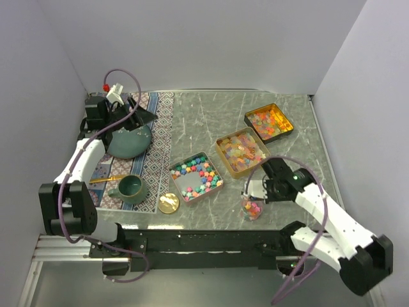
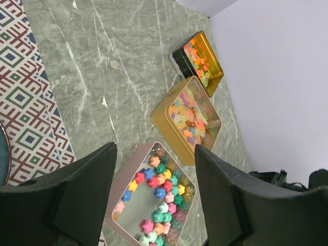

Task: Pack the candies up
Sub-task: Place the fake candies in the packing bottle.

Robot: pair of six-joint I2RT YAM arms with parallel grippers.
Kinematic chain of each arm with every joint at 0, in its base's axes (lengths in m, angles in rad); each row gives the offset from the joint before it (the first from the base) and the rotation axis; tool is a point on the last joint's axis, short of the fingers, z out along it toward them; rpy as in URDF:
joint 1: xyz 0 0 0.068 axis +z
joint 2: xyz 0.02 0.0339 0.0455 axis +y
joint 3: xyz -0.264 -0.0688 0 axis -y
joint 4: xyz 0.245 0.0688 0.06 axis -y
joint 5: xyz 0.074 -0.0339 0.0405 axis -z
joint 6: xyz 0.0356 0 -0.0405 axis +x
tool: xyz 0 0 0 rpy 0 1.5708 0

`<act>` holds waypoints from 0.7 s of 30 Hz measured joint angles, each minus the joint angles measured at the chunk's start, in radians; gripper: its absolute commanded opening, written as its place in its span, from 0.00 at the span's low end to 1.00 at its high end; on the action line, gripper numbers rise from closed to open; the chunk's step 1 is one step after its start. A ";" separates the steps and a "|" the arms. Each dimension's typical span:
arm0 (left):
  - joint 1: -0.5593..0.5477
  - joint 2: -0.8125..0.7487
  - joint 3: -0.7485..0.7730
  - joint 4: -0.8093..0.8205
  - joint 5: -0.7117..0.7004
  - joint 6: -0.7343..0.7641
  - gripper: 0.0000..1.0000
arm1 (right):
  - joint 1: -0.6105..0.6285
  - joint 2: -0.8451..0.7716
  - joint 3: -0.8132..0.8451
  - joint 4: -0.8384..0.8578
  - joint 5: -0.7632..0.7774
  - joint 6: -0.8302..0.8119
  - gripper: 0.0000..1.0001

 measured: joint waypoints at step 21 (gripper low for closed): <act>-0.008 0.022 0.015 0.017 -0.009 0.002 0.68 | -0.006 -0.003 0.025 -0.148 0.263 -0.195 0.00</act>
